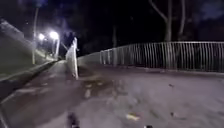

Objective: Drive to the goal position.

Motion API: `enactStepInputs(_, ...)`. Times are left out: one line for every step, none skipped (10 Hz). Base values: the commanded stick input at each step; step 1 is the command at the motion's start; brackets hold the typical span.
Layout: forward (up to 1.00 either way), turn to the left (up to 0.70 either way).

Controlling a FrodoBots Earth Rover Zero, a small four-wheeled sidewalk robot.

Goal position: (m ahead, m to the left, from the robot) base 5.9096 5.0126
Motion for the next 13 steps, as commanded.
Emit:
enactStepInputs(0.7,0.0)
enactStepInputs(0.7,0.0)
enactStepInputs(0.7,0.0)
enactStepInputs(0.7,0.0)
enactStepInputs(0.7,0.0)
enactStepInputs(0.7,0.0)
enactStepInputs(0.7,0.0)
enactStepInputs(0.7,0.0)
enactStepInputs(0.7,0.0)
enactStepInputs(0.7,0.0)
enactStepInputs(0.7,0.0)
enactStepInputs(0.7,0.0)
enactStepInputs(0.7,0.0)
